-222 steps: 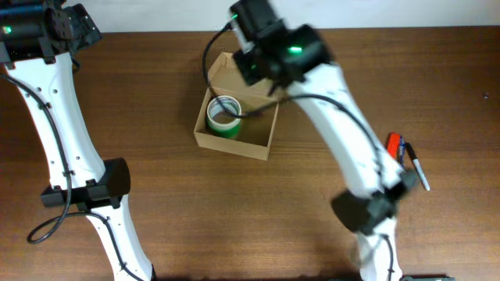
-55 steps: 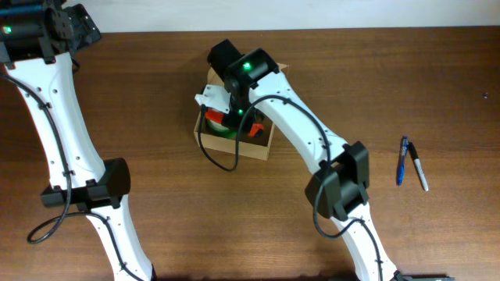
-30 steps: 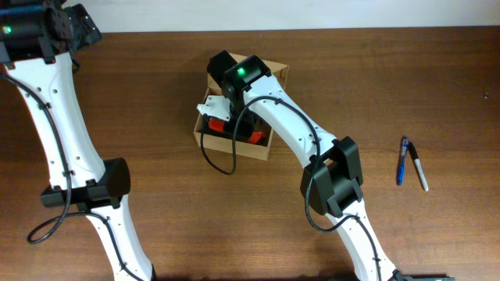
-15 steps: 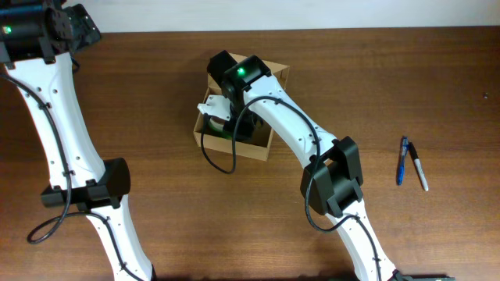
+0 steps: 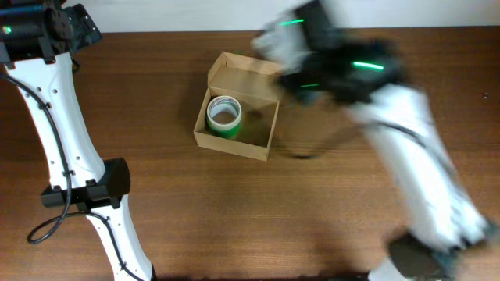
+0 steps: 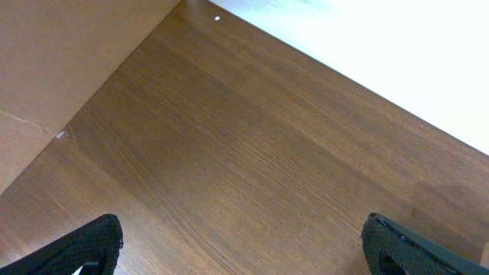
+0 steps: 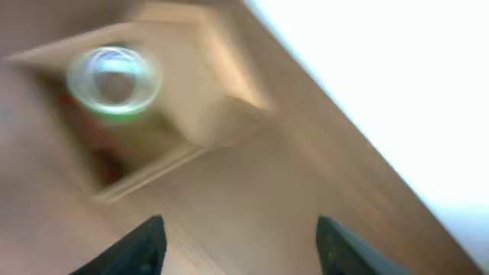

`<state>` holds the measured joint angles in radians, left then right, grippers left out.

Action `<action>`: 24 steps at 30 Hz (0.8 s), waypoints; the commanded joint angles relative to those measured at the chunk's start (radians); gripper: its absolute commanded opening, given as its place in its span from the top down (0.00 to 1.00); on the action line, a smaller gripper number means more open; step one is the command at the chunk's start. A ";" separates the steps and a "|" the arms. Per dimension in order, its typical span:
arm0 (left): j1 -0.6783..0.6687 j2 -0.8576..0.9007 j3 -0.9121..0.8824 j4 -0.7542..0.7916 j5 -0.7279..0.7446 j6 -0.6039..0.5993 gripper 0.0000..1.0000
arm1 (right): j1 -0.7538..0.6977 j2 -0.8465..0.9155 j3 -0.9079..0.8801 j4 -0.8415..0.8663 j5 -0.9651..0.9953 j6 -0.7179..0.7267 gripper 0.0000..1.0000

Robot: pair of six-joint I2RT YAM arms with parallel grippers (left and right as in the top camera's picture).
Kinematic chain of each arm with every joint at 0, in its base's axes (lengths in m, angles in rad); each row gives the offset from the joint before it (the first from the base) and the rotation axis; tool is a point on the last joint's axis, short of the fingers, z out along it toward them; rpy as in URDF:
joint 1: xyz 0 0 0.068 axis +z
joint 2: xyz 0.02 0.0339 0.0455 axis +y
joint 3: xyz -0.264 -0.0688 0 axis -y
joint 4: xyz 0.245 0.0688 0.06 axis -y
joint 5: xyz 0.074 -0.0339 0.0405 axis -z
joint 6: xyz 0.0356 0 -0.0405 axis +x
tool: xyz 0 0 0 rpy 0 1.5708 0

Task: Pack container
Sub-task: 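Withdraw the right gripper and move it to the blue pen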

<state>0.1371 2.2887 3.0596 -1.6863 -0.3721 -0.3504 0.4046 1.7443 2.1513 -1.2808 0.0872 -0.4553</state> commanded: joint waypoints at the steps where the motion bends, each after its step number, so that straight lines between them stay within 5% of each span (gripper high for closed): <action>1: 0.003 -0.013 -0.003 -0.001 -0.010 0.008 0.00 | -0.198 -0.149 -0.275 0.077 0.055 0.074 0.29; 11: 0.003 -0.013 -0.003 0.000 -0.010 0.008 0.00 | -0.763 -0.142 -0.735 0.174 -0.106 0.298 0.34; 24: 0.003 -0.013 -0.003 -0.001 -0.010 0.008 0.00 | -0.865 0.097 -0.796 0.243 -0.181 0.307 0.35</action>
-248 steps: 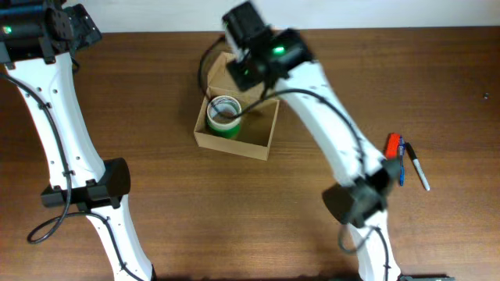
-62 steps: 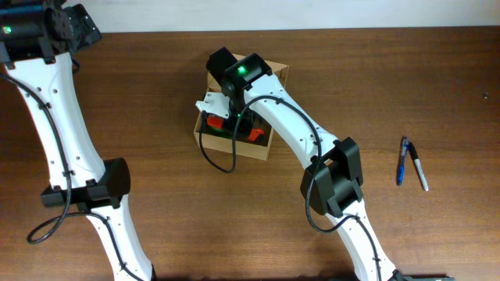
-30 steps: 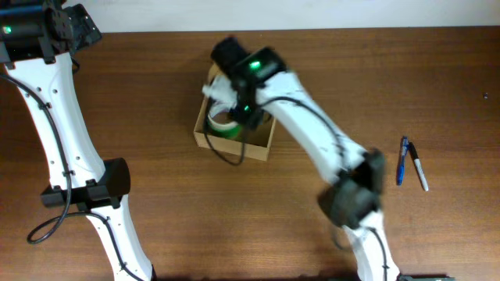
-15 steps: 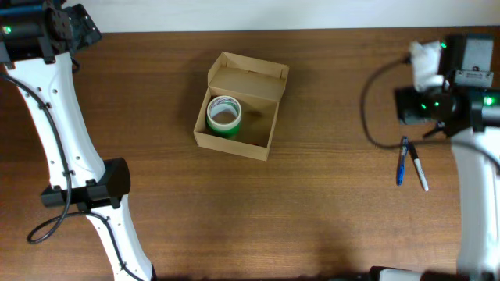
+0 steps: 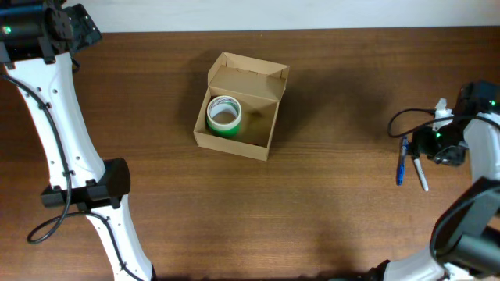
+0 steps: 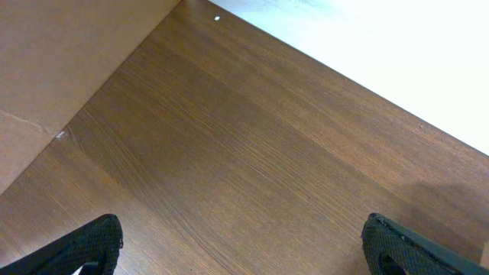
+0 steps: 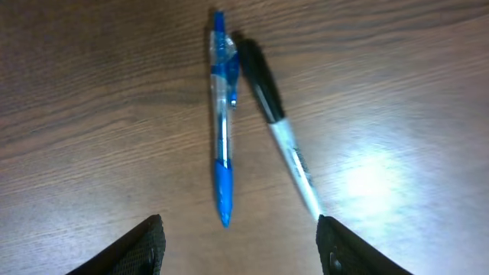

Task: Pack container
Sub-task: 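Withdraw the right gripper and move it to the blue pen, then lower the right gripper onto the blue pen to grasp it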

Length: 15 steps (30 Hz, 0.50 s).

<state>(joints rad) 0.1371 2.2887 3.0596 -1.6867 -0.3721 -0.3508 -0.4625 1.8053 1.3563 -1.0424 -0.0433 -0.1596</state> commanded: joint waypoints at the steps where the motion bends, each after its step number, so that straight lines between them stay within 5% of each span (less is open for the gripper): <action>1: 0.003 -0.013 -0.003 0.000 -0.010 0.008 0.00 | 0.004 0.050 -0.001 0.008 -0.051 0.011 0.36; 15: 0.003 -0.013 -0.003 0.000 -0.010 0.008 0.00 | 0.007 0.187 -0.001 0.082 -0.050 0.091 0.47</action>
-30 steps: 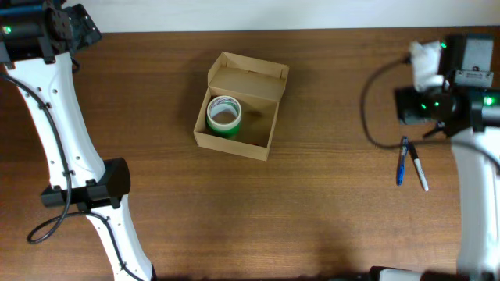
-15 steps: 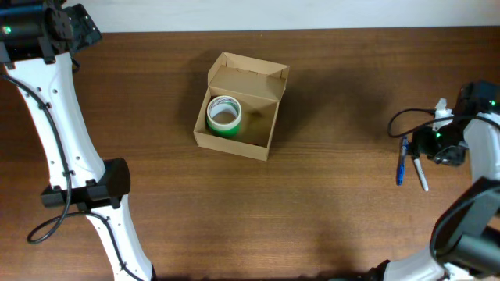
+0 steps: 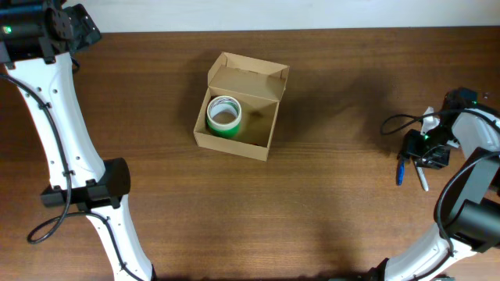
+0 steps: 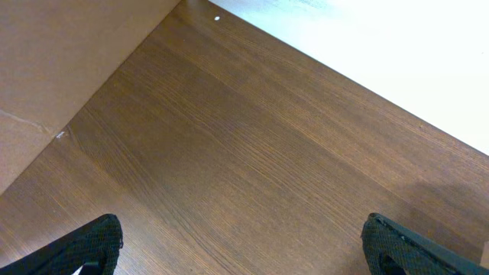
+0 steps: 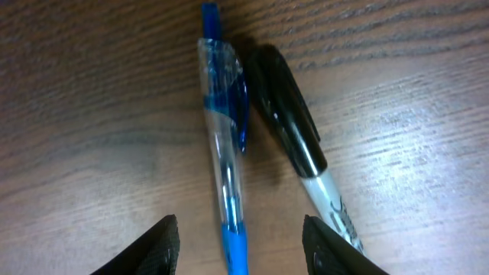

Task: Pack container
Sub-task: 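Lower the right gripper onto the blue pen to grasp it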

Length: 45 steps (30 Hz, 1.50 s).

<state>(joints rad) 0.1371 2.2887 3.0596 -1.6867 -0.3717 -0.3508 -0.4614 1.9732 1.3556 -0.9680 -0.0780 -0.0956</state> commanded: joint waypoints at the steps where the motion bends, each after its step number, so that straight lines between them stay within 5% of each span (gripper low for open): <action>1: 0.003 -0.013 -0.003 0.000 -0.010 0.008 0.00 | 0.009 0.025 0.000 0.013 -0.011 0.031 0.47; 35: 0.003 -0.013 -0.003 0.000 -0.010 0.008 0.00 | 0.091 0.111 -0.005 0.045 0.162 0.127 0.55; 40: 0.003 -0.013 -0.003 0.000 -0.010 0.008 0.00 | 0.091 0.111 -0.005 0.045 0.169 0.131 0.79; 45: 0.003 -0.013 -0.003 0.000 -0.010 0.008 0.00 | 0.091 0.111 -0.004 0.040 0.169 0.132 0.92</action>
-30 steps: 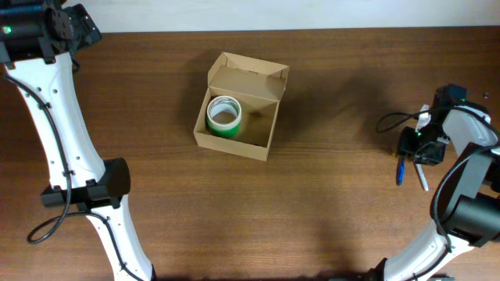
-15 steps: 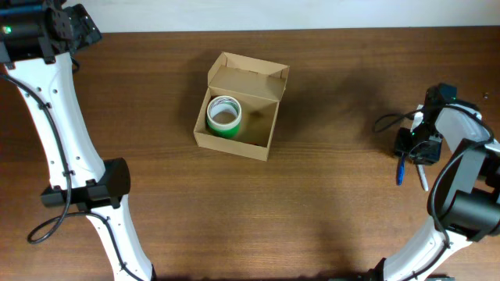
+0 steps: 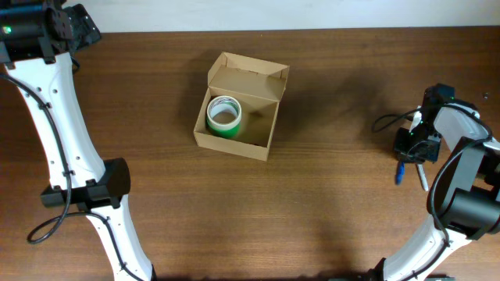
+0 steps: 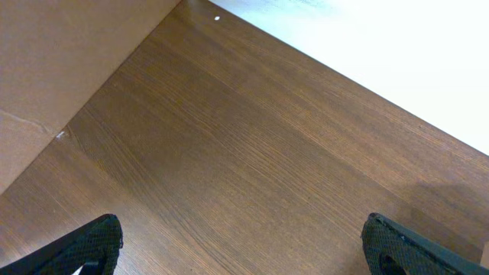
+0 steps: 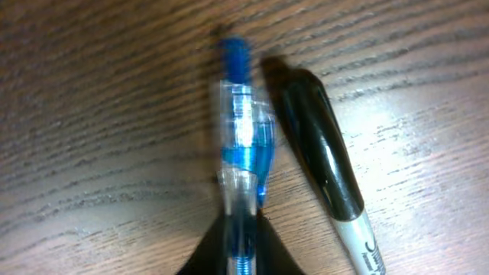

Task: Pack container
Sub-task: 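Lower the right gripper onto the blue pen to grasp it, then carry the blue pen with the right gripper over the box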

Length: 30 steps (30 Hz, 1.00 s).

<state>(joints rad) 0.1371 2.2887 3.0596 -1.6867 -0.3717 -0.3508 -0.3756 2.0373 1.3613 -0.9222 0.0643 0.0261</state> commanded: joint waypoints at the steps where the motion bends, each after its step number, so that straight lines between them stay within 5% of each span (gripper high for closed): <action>1: 0.003 -0.013 -0.003 0.000 -0.010 0.008 0.00 | 0.005 0.047 -0.010 -0.007 0.026 0.013 0.94; 9: 0.003 -0.013 -0.003 0.000 -0.010 0.008 0.00 | 0.045 0.003 0.111 -0.136 -0.015 0.013 0.96; 16: 0.003 -0.013 -0.003 0.000 -0.010 0.008 0.00 | 0.191 -0.098 0.519 -0.387 -0.020 0.000 0.96; 23: 0.003 -0.013 -0.003 0.000 -0.010 0.008 0.00 | 0.500 -0.109 1.003 -0.537 -0.044 -0.220 0.96; 30: 0.003 -0.013 -0.003 0.000 -0.010 0.008 0.00 | 0.868 -0.080 1.060 -0.529 -0.114 -0.546 0.96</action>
<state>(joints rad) 0.1371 2.2887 3.0596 -1.6867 -0.3717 -0.3508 0.4095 1.9171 2.4237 -1.4437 -0.0143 -0.3389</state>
